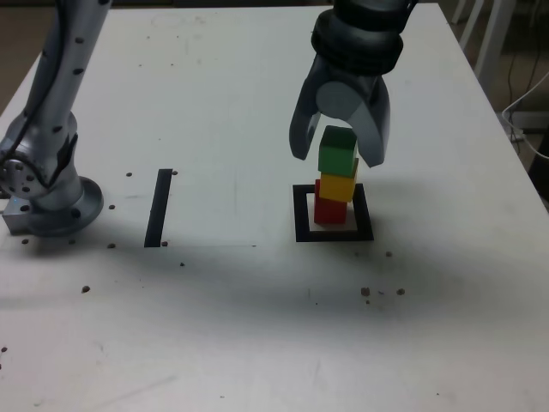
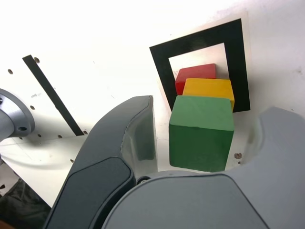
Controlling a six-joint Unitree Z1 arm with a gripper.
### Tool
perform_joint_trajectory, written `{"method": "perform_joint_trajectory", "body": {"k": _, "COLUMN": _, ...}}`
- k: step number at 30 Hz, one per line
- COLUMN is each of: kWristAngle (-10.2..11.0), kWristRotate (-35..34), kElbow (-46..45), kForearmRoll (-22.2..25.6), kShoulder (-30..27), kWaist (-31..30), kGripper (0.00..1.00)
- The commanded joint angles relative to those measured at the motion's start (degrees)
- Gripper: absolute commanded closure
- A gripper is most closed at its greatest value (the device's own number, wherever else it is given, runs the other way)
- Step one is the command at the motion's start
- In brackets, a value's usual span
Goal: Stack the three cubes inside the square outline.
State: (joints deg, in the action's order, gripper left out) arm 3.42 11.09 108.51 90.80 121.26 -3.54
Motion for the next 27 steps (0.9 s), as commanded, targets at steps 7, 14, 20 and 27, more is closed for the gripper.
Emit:
{"method": "perform_joint_trajectory", "body": {"k": 7, "kWristAngle": 1.25, "kWristRotate": -0.97, "kElbow": -3.10, "kForearmRoll": 2.01, "kShoulder": -7.19, "kWaist": 0.38, "kGripper": 0.09}}
{"method": "perform_joint_trajectory", "body": {"k": 14, "kWristAngle": 1.03, "kWristRotate": -1.73, "kElbow": -8.82, "kForearmRoll": 2.71, "kShoulder": -12.03, "kWaist": 0.86, "kGripper": 0.05}}
{"method": "perform_joint_trajectory", "body": {"k": 20, "kWristAngle": 1.37, "kWristRotate": -3.89, "kElbow": -18.05, "kForearmRoll": 1.64, "kShoulder": -17.29, "kWaist": 1.44, "kGripper": 0.03}}
{"method": "perform_joint_trajectory", "body": {"k": 27, "kWristAngle": 1.02, "kWristRotate": -5.74, "kElbow": -29.34, "kForearmRoll": -0.79, "kShoulder": -24.53, "kWaist": 2.10, "kGripper": 0.02}}
